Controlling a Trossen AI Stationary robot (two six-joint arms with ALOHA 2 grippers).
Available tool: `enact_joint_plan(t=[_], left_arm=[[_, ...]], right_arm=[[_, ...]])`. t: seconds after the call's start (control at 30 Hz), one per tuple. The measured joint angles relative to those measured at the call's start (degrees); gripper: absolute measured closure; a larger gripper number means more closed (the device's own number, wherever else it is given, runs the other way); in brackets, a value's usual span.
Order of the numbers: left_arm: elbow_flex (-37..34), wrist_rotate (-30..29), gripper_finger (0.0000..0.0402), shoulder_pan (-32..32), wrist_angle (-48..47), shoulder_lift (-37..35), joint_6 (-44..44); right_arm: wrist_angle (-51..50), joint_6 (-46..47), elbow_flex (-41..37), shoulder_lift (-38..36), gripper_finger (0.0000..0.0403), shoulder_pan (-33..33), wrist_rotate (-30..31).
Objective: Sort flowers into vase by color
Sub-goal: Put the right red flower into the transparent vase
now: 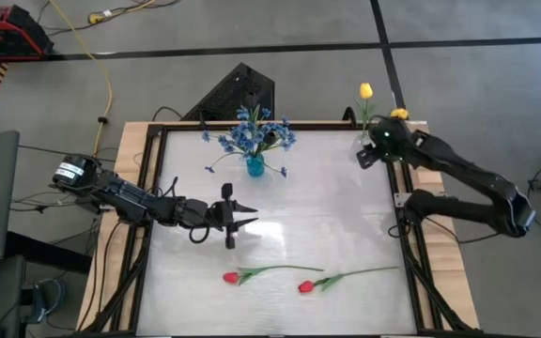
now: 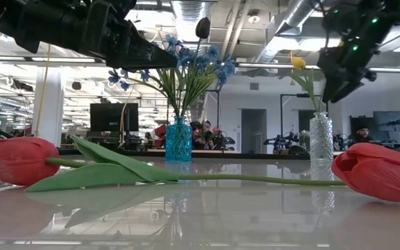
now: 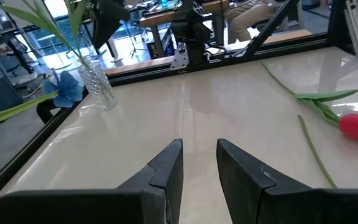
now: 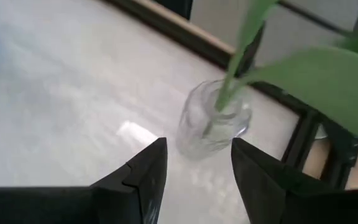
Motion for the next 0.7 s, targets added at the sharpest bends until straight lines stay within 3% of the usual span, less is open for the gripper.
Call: enact_joint_plan(t=[0.37,0.7], left_arm=[[0.0,0.11,0.0315,-0.02,0.0,0.0,-0.27],[0.0,1.01,0.0315,-0.02,0.0,0.0,-0.25]], right_arm=[[-10.84,1.01,4.67,6.45,0.0198,0.17,-4.69],[-11.0,0.88,4.86,4.16,0.0204,3.0,-22.19]])
